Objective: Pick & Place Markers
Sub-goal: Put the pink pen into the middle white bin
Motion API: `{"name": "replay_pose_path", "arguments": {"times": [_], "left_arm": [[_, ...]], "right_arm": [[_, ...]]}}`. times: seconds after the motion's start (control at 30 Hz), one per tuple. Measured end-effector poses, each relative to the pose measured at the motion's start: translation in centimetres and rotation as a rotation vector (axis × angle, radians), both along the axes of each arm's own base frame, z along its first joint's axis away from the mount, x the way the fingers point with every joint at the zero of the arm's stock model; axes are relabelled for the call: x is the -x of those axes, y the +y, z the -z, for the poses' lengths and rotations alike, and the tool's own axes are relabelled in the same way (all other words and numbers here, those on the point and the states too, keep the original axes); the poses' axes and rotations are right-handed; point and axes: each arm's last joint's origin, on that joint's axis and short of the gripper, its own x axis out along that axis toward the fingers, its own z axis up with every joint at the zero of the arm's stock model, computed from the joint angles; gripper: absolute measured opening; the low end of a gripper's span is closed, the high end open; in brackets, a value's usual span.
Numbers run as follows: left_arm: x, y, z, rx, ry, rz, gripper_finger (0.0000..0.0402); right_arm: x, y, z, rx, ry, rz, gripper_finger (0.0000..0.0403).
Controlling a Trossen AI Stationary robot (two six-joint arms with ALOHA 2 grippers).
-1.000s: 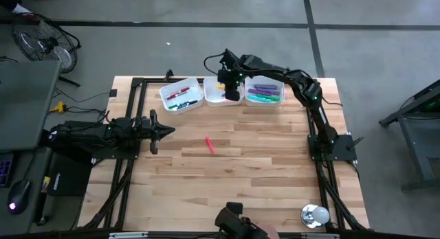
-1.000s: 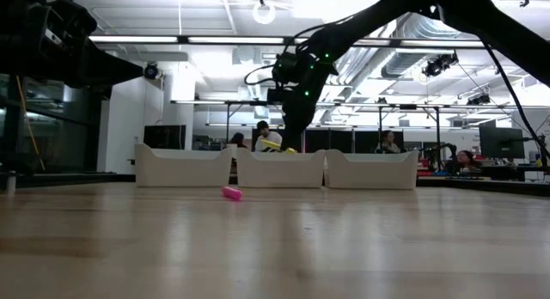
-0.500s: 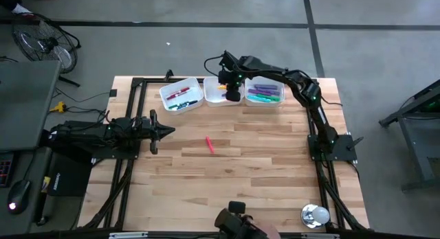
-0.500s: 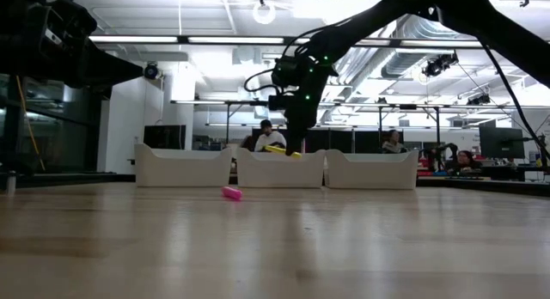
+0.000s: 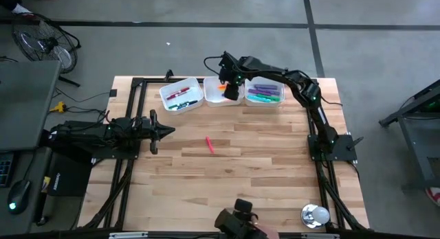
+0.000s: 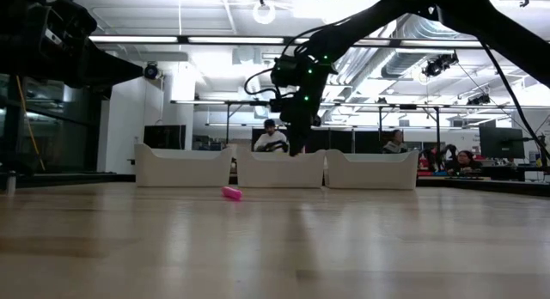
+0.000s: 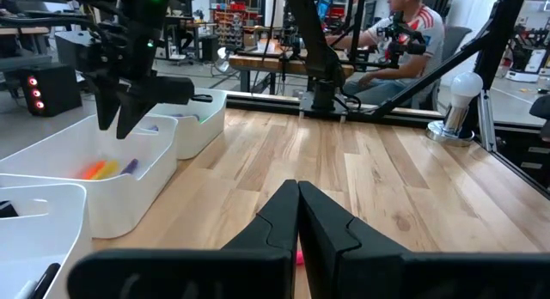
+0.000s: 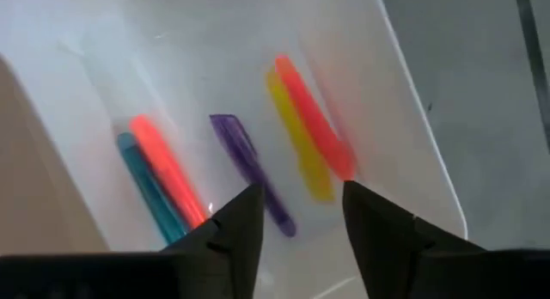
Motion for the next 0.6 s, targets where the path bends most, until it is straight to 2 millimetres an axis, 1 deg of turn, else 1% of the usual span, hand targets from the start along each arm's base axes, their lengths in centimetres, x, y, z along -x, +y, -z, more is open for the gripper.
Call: {"name": "replay_pose_path", "arguments": {"times": [0.13, 0.23, 0.43, 0.6], "left_arm": [[0.0, 0.0, 0.0, 0.000, 0.000, 0.000, 0.0007], [0.0, 0.0, 0.0, 0.000, 0.000, 0.000, 0.0007], [0.0, 0.0, 0.0, 0.000, 0.000, 0.000, 0.0007], [0.0, 0.0, 0.0, 0.000, 0.000, 0.000, 0.0007]], "right_arm": [[0.2, 0.2, -0.1, -0.025, -0.002, 0.079, 0.0171], [0.3, 0.7, -1.1, -0.017, -0.006, 0.113, 0.0185], [0.3, 2.6, -4.0, 0.027, -0.052, 0.121, 0.0190], [0.2, 4.6, -6.4, 0.006, -0.144, 0.210, 0.0189]]}}
